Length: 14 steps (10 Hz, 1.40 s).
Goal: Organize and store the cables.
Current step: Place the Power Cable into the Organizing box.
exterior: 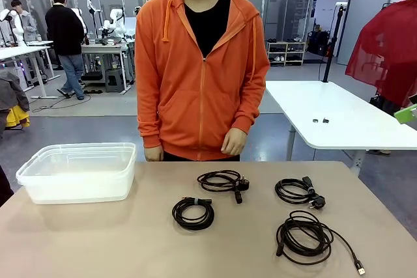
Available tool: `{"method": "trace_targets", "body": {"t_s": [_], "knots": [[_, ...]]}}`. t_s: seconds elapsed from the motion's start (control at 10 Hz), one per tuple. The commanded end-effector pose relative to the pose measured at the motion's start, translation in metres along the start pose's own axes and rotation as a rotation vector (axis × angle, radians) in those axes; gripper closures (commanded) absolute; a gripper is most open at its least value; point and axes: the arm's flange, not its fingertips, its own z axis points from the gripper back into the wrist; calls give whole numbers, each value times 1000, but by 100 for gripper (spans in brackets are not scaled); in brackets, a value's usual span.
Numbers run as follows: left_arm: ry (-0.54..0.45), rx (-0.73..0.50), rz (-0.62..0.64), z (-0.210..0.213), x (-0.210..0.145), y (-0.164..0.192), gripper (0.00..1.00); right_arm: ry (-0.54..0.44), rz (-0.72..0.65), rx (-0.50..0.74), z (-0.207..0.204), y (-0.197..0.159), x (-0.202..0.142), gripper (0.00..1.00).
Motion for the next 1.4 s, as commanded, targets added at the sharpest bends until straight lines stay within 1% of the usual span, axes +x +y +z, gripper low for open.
{"method": "trace_targets", "body": {"t_s": [0.0,0.1,0.2,1.3], "knots": [[-7,-2,-14,2,0,-2,0,-19,8,11,-4,-1,-8,0],[-7,-2,-14,2,0,-2,0,-32,-9,6,-5,-2,-7,0],[-7,-2,-14,2,0,-2,0,-1,-1,1,0,0,0,0],[-7,-2,-14,2,0,-2,0,-1,-1,1,0,0,0,0]]}}
